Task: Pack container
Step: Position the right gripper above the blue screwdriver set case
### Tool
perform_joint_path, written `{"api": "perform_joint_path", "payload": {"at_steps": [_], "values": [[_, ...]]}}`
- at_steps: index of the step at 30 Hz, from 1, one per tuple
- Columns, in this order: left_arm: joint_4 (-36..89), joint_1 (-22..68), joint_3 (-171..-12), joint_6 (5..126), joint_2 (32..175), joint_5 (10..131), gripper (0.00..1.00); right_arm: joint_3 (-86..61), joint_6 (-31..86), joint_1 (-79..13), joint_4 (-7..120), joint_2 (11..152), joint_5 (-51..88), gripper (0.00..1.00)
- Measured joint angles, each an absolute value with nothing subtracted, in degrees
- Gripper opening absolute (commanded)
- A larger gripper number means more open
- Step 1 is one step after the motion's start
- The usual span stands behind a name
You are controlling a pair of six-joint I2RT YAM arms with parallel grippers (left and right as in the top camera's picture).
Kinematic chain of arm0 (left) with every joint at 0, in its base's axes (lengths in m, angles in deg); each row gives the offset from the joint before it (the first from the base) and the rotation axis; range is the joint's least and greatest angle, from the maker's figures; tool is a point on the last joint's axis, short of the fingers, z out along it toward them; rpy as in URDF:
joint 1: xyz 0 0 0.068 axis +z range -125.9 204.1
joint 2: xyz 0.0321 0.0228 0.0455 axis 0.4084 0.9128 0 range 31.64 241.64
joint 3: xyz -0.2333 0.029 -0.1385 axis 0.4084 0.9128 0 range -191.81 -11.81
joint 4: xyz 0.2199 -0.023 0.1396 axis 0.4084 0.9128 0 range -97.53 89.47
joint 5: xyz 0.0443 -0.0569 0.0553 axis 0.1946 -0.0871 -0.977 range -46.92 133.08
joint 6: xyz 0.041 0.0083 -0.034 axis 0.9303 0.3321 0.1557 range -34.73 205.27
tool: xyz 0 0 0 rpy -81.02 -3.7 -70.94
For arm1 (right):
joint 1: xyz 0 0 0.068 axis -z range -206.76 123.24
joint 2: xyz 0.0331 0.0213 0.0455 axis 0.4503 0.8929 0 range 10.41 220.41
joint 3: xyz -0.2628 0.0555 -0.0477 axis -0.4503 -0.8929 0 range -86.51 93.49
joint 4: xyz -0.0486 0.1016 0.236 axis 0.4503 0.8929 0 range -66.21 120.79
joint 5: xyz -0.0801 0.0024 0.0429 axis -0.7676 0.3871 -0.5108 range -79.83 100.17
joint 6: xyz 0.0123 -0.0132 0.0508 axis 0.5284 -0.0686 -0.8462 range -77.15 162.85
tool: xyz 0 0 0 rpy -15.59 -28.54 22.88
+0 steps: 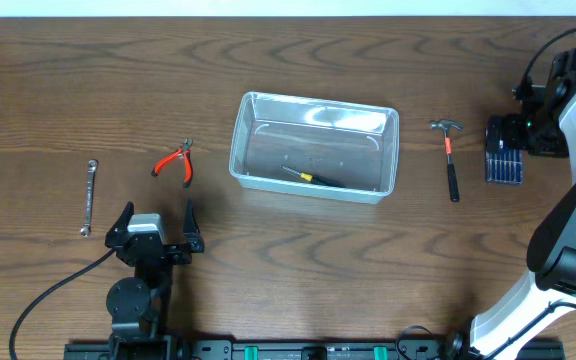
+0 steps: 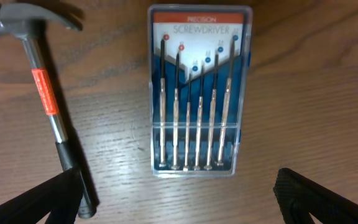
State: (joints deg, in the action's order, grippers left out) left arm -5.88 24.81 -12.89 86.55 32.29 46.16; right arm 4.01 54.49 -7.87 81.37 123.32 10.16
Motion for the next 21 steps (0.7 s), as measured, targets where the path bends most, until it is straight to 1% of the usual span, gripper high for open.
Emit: {"api": "perform_joint_path", "payload": {"at_steps": [21], "values": [[-5.9, 24.8, -12.9, 86.6, 32.3, 46.2, 0.98, 4.3, 52.2, -6.4, 79.4, 123.3, 11.1, 0.99]]}}
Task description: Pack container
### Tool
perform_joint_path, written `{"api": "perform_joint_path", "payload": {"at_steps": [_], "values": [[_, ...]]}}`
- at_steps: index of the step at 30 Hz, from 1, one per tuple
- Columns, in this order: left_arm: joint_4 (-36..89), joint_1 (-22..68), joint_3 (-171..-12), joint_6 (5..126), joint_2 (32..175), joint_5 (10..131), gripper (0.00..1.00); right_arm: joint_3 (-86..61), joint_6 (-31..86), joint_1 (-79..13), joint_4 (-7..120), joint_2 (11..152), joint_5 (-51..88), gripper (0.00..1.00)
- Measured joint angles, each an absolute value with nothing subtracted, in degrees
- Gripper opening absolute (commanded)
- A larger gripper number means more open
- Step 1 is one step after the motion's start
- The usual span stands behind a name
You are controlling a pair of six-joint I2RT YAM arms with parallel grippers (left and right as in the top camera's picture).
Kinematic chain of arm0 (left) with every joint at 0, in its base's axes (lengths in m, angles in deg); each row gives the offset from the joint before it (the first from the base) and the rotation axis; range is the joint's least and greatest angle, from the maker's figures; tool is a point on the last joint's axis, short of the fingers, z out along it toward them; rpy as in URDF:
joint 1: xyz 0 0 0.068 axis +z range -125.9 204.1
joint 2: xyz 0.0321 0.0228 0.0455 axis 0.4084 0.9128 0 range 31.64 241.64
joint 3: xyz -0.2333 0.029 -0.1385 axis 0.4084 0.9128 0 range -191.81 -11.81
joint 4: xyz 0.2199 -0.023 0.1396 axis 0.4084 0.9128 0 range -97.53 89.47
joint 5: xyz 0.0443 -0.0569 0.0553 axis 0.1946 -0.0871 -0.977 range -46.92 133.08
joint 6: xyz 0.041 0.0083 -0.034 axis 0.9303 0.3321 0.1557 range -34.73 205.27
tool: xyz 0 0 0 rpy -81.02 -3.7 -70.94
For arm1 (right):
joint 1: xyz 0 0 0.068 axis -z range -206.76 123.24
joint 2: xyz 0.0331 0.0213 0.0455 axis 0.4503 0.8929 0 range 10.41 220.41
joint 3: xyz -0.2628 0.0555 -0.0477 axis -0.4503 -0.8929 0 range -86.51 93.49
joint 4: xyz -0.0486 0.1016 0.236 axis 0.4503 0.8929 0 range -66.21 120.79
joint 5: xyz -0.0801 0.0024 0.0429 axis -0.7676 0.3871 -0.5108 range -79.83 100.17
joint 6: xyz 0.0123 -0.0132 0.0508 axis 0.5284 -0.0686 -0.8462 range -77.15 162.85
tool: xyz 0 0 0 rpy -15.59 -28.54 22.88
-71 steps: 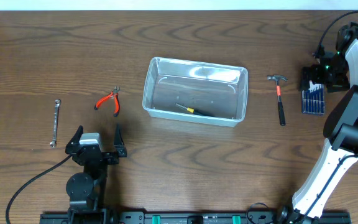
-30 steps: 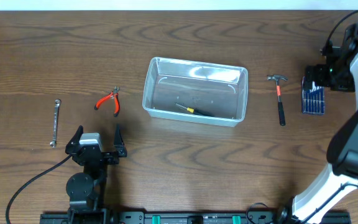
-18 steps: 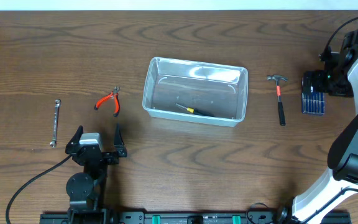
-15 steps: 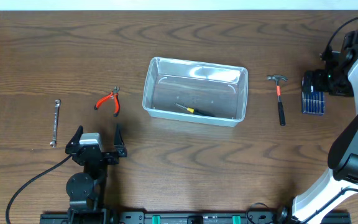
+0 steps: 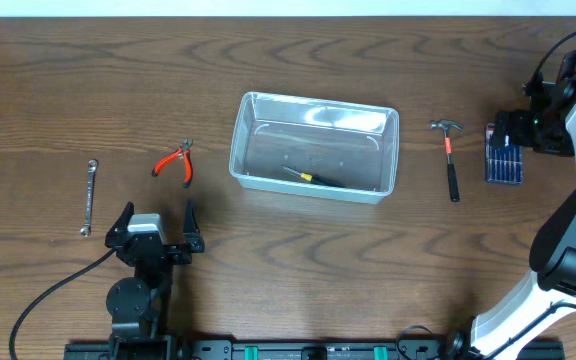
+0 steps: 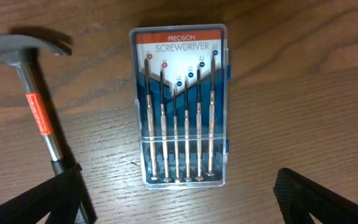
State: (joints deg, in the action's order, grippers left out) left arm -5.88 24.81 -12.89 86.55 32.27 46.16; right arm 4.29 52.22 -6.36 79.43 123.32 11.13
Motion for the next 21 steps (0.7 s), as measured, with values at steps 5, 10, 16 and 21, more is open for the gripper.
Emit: {"api": "perform_joint_path", "payload": {"at_steps": [5, 10, 16, 21], "values": [[-5.9, 24.8, -12.9, 86.6, 32.3, 46.2, 0.98, 5.8, 52.0, -6.4, 81.6, 123.8, 11.5, 0.99], [-5.9, 24.8, -12.9, 86.6, 32.3, 46.2, 0.98, 11.5, 52.1, -6.4, 85.9, 127.6, 11.7, 0.99], [-5.9, 24.8, -12.9, 86.6, 32.3, 46.2, 0.98, 14.5, 52.3, -6.4, 88.0, 130.1, 11.7, 0.99], [-5.9, 24.8, -12.9, 86.6, 32.3, 46.2, 0.98, 14.8, 52.4, -6.4, 88.2, 130.2, 11.7, 0.99]]}}
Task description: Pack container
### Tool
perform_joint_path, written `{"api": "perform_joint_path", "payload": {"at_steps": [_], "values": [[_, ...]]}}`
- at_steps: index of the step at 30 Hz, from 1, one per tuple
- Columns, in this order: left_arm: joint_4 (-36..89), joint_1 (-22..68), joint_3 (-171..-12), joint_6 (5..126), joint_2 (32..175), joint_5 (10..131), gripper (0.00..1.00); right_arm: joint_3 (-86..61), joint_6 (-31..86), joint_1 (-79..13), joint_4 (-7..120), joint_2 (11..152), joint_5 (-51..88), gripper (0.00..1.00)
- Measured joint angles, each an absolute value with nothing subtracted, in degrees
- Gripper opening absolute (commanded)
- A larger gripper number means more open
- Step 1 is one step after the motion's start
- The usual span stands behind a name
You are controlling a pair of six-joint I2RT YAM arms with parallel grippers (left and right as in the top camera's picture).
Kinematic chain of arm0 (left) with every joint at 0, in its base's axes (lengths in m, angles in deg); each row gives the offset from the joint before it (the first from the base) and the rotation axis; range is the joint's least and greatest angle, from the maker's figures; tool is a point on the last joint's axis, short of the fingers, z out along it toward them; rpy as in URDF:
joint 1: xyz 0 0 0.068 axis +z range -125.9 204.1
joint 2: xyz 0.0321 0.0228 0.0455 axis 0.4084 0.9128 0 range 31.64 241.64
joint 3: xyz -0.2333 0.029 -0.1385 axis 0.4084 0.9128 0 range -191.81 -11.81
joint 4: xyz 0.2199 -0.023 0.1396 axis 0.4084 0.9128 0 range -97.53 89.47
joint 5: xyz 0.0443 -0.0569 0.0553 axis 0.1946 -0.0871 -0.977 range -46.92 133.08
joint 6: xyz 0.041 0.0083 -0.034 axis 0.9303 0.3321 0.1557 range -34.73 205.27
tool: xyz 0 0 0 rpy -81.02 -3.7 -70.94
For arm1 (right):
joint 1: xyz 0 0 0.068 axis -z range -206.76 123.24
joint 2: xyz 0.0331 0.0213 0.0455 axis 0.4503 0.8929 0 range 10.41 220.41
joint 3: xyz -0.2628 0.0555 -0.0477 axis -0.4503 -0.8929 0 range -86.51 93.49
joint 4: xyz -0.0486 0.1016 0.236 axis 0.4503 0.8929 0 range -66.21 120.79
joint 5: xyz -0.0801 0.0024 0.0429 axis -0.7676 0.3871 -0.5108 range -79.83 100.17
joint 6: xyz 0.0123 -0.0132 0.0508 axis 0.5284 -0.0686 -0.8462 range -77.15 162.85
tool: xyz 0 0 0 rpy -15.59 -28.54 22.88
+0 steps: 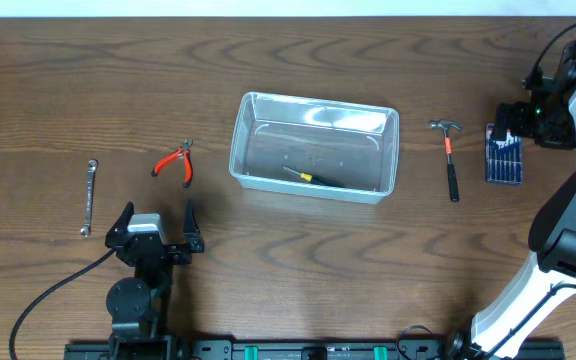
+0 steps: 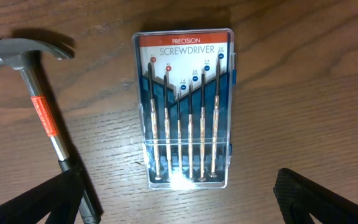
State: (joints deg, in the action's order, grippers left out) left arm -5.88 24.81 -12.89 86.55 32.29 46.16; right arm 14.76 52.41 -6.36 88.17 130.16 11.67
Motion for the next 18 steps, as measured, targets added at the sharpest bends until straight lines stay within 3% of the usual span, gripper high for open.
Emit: {"api": "perform_joint_path", "payload": {"at_steps": [18], "values": [[-5.9, 24.8, -12.9, 86.6, 32.3, 46.2, 0.98, 10.5, 56.6, -6.4, 82.2, 131.3, 12.3, 0.99]]}}
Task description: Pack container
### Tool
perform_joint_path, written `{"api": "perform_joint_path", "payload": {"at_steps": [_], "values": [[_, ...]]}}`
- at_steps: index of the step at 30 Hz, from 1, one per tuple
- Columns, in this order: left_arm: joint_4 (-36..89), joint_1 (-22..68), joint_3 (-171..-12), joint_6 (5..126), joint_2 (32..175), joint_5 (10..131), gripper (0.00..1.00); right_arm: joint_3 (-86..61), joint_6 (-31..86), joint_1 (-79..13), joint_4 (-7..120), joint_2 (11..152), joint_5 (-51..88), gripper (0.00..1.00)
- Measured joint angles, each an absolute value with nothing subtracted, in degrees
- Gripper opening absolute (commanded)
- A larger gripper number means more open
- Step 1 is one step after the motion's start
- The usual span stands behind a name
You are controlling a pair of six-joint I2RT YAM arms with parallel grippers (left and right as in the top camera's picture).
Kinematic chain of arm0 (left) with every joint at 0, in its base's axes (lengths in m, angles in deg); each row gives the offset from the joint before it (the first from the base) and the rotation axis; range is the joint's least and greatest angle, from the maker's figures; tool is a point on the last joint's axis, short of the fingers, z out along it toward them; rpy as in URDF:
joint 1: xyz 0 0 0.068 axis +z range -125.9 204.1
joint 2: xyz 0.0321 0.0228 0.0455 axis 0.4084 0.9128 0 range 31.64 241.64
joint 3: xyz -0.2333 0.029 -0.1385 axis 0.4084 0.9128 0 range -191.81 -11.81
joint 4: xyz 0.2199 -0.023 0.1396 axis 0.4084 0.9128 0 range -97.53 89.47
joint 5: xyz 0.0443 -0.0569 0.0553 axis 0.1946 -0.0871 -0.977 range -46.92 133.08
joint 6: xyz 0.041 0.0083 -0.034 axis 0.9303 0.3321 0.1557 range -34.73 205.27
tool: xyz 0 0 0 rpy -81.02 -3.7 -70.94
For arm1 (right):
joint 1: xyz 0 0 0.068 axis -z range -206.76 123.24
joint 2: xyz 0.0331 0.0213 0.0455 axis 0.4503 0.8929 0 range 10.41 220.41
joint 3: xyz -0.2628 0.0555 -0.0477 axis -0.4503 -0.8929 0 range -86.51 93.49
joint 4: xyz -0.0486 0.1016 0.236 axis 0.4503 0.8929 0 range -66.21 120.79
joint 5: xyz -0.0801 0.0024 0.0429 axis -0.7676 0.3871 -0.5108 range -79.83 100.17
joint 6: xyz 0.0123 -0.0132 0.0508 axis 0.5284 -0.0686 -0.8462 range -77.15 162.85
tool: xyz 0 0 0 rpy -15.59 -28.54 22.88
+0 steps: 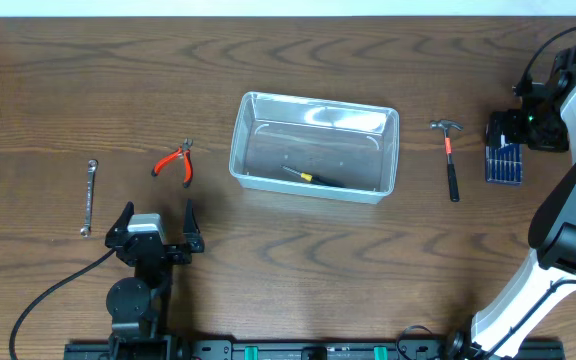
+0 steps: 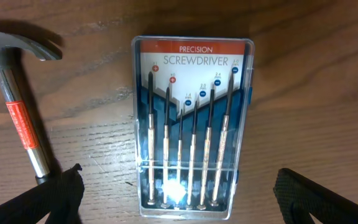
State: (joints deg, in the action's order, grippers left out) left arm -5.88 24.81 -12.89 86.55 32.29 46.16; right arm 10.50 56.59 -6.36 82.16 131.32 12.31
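Note:
A clear plastic container [image 1: 313, 147] stands mid-table with a small yellow-handled screwdriver [image 1: 310, 177] inside. A precision screwdriver set [image 2: 191, 124] in a clear blue case lies flat at the far right [image 1: 504, 160]. My right gripper [image 2: 179, 199] hovers over it, open, its fingers [image 2: 55, 202] wide on either side of the case's near end. A hammer [image 1: 450, 155] with an orange label lies left of the case. Red pliers [image 1: 176, 160] and a wrench [image 1: 88, 195] lie at the left. My left gripper [image 1: 153, 222] rests open near the front edge.
The wooden table [image 1: 68, 80] extends all round the tools. The hammer [image 2: 17, 106] lies close to the left finger in the right wrist view. A black cable [image 1: 48, 295] runs from the left arm's base.
My right gripper has come lower and closer over the screwdriver set, which looks larger in the wrist view. The hammer sits further left in that view. The left arm has not moved.
My right gripper was open above the screwdriver set with the hammer beside it. It then drew back a little, so the case looked smaller. After that it shifted slightly, and now sits closer over the case, still open.

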Motion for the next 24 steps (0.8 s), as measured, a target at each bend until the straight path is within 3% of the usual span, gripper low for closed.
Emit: {"api": "perform_joint_path", "payload": {"at_steps": [24], "values": [[-5.9, 24.8, -12.9, 86.6, 32.3, 46.2, 0.98, 10.5, 56.3, -6.4, 80.8, 135.6, 11.7, 0.99]]}}
